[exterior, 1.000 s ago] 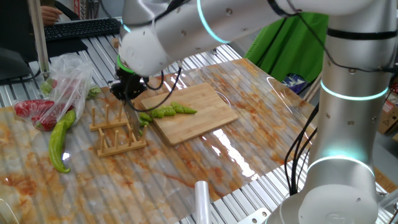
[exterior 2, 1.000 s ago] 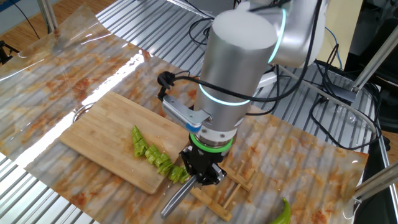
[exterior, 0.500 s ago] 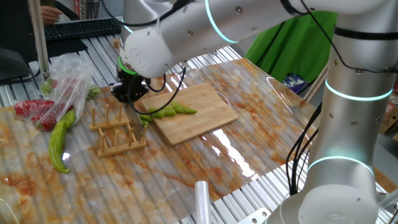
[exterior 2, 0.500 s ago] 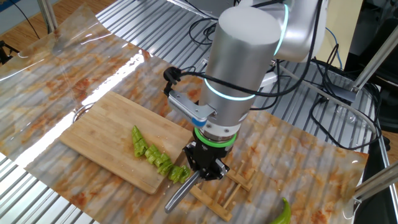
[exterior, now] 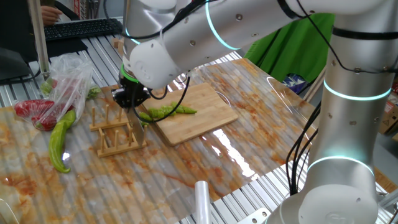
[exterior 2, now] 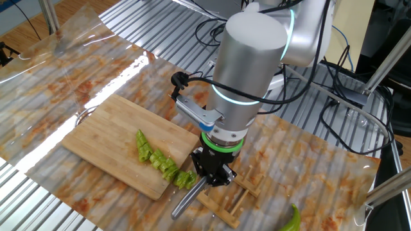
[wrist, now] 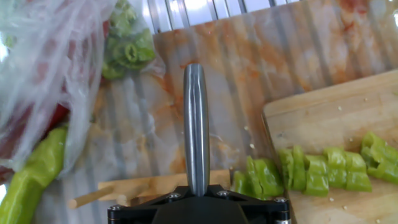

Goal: Chop the chili peppers

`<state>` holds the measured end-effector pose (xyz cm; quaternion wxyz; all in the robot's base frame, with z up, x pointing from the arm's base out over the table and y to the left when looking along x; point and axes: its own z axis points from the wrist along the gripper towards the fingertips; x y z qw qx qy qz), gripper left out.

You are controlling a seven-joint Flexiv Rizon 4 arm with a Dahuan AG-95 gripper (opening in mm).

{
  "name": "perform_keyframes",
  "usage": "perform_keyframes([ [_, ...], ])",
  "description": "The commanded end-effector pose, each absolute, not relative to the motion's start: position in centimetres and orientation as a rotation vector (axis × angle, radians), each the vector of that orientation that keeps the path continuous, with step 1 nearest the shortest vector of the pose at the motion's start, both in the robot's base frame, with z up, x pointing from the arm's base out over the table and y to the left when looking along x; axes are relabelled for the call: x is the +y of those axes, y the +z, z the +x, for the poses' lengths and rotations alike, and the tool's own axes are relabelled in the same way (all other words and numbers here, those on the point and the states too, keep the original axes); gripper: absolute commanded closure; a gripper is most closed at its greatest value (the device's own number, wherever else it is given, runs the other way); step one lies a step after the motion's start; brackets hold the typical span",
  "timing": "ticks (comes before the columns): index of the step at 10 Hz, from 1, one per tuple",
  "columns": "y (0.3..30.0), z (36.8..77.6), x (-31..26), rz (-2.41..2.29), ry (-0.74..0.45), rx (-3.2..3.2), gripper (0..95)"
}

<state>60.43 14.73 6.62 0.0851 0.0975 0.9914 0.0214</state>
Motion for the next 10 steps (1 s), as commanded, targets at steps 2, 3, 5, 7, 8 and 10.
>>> perform_keyframes([
  [2,6.2,60.4,14.7,0.280,0.048,2.959,95.0],
  [3,6.2,60.3,14.7,0.280,0.047,2.960,95.0],
  [5,7.0,59.6,14.7,0.285,0.058,2.979,95.0],
  [7,6.6,58.8,14.6,0.289,0.075,2.975,95.0],
  [8,6.5,58.6,14.6,0.290,0.073,2.974,95.0],
  [10,6.2,57.9,14.6,0.290,0.076,2.970,95.0],
])
